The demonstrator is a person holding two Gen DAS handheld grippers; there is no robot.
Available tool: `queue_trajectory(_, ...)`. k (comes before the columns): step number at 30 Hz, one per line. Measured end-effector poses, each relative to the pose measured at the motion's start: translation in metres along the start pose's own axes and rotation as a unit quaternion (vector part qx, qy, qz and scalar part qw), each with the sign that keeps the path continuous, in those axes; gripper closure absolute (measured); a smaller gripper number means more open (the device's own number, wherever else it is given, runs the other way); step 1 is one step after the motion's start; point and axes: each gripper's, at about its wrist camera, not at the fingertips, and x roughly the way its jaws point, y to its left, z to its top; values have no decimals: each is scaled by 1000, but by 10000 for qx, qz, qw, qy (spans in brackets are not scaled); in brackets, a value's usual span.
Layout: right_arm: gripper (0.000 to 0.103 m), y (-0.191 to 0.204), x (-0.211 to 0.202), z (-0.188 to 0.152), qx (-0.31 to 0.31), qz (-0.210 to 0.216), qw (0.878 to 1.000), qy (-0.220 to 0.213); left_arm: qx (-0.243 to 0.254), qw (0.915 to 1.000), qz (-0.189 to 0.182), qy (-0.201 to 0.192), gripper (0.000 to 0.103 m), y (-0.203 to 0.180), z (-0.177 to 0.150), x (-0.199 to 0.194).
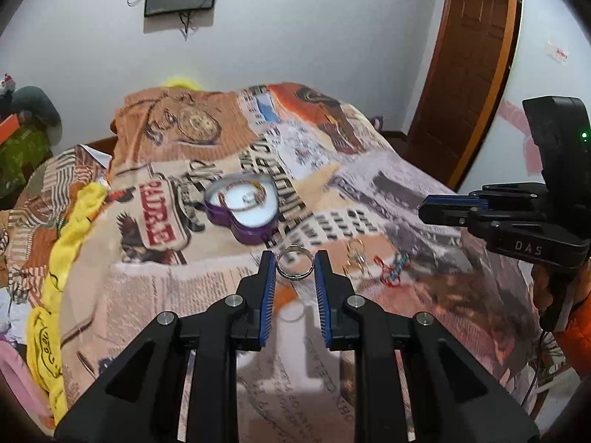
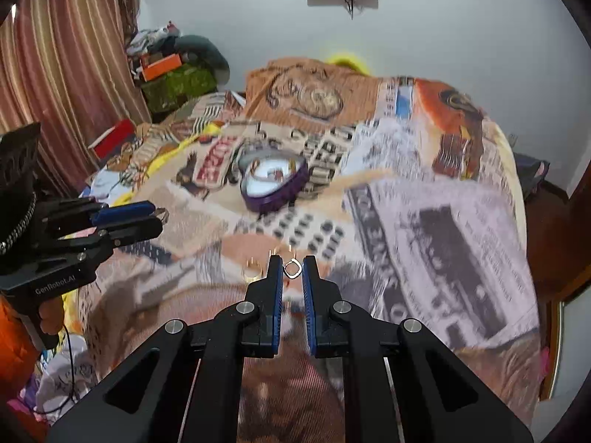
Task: Organize jewelry
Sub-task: 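Carry both rings over the heart tin and open both grippers to drop them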
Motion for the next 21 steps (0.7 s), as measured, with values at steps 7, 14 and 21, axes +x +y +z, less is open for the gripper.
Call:
queue_trajectory(7,94,7,-2,32,-183,-6,9993,-325,-47,9997,149,-183,83,15,17,0)
queue_trajectory(14,94,12,7,60,-280,125,9981,-535,-20,9993,262,-251,83,30,33,13)
queue_trajectory(21,94,13,37,81,-320,294,9981,-429,-35,9994,252,-247,83,46,54,38)
